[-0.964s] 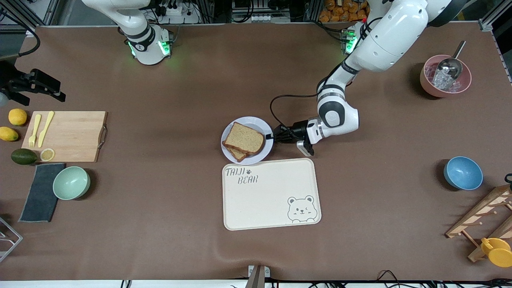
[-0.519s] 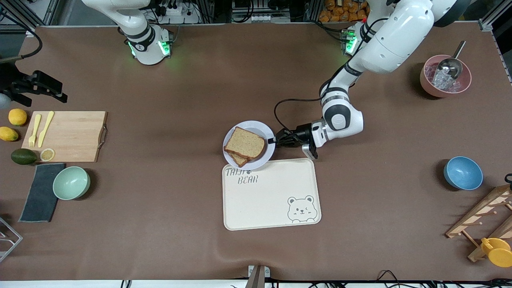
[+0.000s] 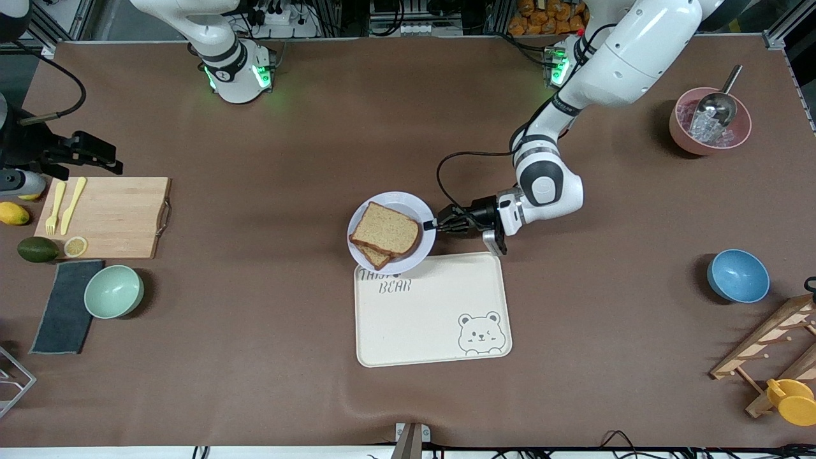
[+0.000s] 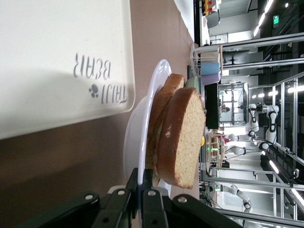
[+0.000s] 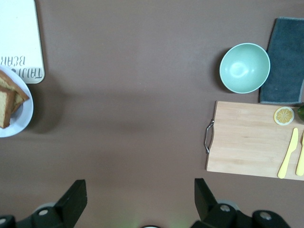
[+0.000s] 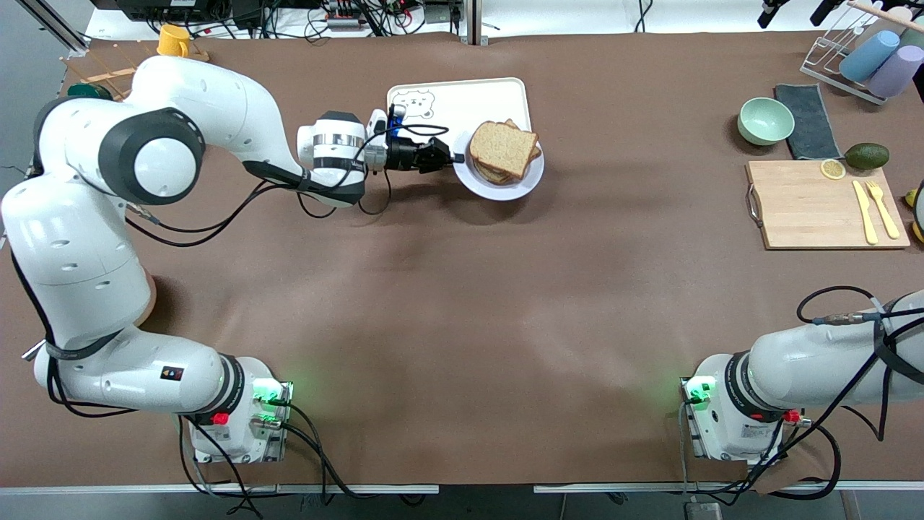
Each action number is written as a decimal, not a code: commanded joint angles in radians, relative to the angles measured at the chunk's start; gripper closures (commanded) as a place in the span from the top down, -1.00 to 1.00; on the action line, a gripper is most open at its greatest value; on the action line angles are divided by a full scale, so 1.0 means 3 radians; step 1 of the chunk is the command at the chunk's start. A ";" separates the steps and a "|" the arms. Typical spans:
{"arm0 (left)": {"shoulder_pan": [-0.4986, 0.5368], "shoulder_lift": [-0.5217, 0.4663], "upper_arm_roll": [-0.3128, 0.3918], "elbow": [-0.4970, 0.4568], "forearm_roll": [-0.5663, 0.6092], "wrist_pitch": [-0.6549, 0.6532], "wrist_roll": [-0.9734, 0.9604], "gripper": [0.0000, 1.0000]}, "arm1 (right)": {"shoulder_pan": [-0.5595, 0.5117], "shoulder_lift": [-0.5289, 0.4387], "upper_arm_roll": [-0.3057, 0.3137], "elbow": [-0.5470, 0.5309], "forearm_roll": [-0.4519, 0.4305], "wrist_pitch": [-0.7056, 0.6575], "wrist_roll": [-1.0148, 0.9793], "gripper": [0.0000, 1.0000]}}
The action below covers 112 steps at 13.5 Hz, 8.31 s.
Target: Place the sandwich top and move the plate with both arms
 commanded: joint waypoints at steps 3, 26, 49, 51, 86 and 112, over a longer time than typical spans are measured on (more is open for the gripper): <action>0.0344 -0.0119 -0.0072 0.0039 -0.0079 -0.0099 -0.0050 -1.00 | -0.0057 -0.0011 0.0014 0.0046 -0.0050 -0.0189 0.0070 1.00; 0.0534 0.0694 0.0225 0.0827 0.0746 -0.0022 -0.0855 1.00 | -0.0221 0.0015 0.0009 -0.0015 -0.0111 -0.0015 0.0004 1.00; 0.0902 -0.0742 0.0240 0.0894 0.4516 -0.0620 -0.4053 1.00 | -0.0180 -0.0051 0.0003 0.0011 0.0119 -0.0020 0.0009 1.00; 0.0979 -0.0870 0.0240 0.0980 0.4782 -0.0915 -0.4054 1.00 | -0.0170 -0.0051 0.0019 0.0011 0.0119 -0.0056 0.0019 1.00; 0.1511 -0.1965 0.0250 0.1901 0.6144 -0.3049 -0.3997 1.00 | -0.0272 0.0133 -0.0007 0.0041 0.0114 0.0108 0.0014 1.00; 0.0085 -0.2276 0.1477 0.1334 0.6103 -0.2753 -0.4207 1.00 | -0.0272 0.0153 -0.0002 0.0016 0.0124 0.0138 0.0045 1.00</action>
